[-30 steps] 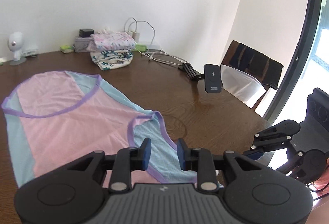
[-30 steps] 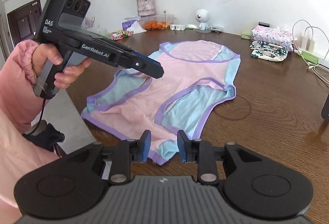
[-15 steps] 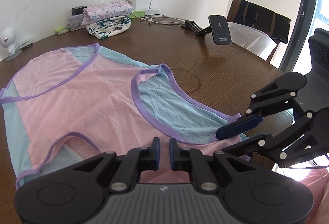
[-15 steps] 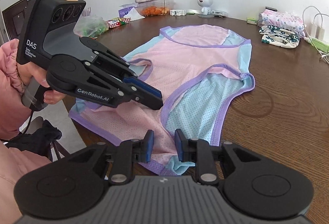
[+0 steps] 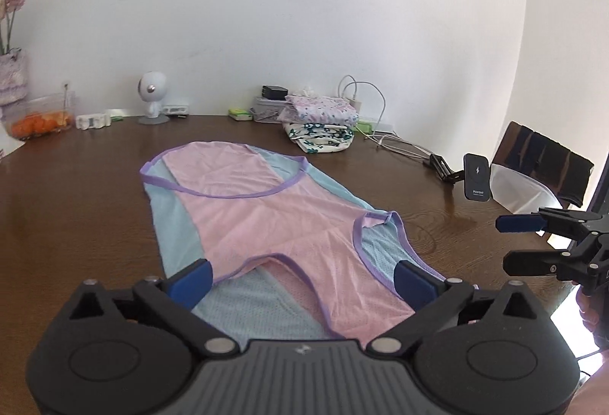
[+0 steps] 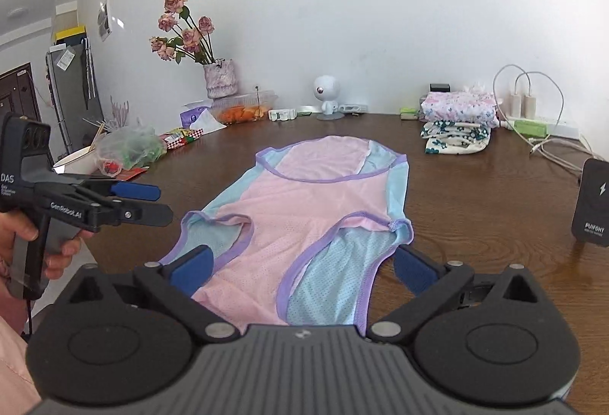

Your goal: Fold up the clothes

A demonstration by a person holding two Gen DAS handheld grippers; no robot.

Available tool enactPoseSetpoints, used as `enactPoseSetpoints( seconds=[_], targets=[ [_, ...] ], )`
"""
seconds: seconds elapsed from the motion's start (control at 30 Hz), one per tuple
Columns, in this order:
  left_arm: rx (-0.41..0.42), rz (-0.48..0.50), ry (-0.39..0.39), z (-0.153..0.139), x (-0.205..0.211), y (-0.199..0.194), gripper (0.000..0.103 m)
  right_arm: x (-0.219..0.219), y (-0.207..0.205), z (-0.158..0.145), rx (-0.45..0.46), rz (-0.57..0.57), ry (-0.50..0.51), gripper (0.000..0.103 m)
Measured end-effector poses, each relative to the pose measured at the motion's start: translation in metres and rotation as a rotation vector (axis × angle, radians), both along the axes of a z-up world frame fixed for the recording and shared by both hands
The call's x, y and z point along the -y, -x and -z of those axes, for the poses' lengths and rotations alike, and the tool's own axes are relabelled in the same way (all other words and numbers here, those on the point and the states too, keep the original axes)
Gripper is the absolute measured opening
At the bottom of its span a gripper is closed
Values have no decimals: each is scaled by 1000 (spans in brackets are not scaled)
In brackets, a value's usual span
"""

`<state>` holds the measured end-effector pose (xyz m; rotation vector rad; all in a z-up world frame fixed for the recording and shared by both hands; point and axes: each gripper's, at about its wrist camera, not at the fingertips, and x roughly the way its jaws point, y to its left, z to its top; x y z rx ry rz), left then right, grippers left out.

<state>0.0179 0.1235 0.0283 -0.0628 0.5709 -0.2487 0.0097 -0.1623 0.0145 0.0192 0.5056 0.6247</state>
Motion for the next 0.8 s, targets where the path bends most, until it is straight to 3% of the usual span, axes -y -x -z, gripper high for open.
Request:
enactPoseSetpoints(
  seconds=[0.3, 0.63, 0.7, 0.8],
  targets=[
    [29, -154, 62, 1, -24, 41, 103, -38, 10, 14, -63, -71, 54, 103],
    [2, -272, 132, 0, -69, 51, 101, -126, 29, 9, -92, -322, 196, 102],
    [4, -269, 133, -1, -76, 53, 101, -143, 29, 11, -108, -352, 221, 99],
    [9, -262, 137, -1, -84, 55, 101, -161, 28, 17, -141, -346, 241, 85]
  ],
)
